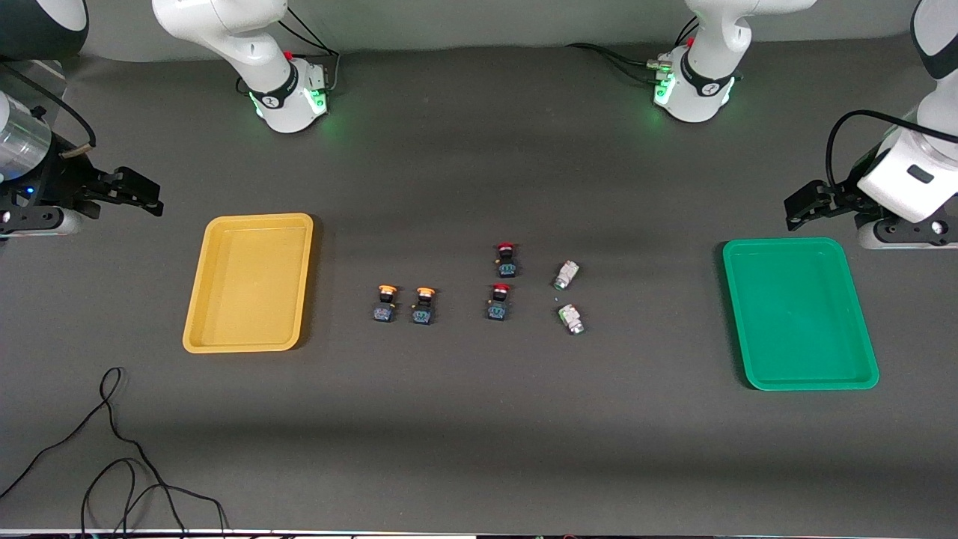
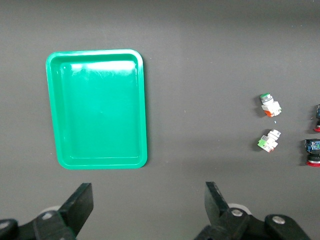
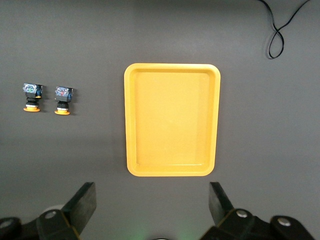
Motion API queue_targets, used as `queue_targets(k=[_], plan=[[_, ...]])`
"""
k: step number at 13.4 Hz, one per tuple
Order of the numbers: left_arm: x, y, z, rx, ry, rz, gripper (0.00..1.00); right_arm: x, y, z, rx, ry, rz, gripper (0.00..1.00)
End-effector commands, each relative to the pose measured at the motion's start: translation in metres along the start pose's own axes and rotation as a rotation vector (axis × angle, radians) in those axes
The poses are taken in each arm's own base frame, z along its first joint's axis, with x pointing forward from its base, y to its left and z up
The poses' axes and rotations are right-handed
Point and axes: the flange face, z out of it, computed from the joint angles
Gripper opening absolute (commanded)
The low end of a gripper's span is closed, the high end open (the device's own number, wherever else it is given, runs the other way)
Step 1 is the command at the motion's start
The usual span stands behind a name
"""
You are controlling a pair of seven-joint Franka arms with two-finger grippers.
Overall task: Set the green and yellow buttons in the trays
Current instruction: 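Reach the right gripper to a yellow button while the left gripper reaches a green button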
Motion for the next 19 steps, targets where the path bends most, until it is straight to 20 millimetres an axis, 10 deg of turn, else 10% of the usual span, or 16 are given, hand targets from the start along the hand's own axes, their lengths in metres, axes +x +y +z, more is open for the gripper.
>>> queue_targets(k=[1,11,15,19], plan=[[-0.007,0.001,-0.009,0.005,0.000,0.015,0.99,0.002,-0.002,-0.005,0.001,0.003,0.006,1.00],[-0.011,0.029,0.001,0.009,-0.029,0.070,0.99,0.004,-0.006,-0.005,0.005,0.004,0.001,1.00],[-0.027,0.122,0.006,0.001,-0.019,0.208,0.99,0.005,-0.041,-0.007,0.153,0.006,0.141,1.00],[-0.059,0.224,0.018,-0.034,-0.038,0.347,0.99,0.012,-0.137,0.016,0.141,-0.004,0.191,1.00]])
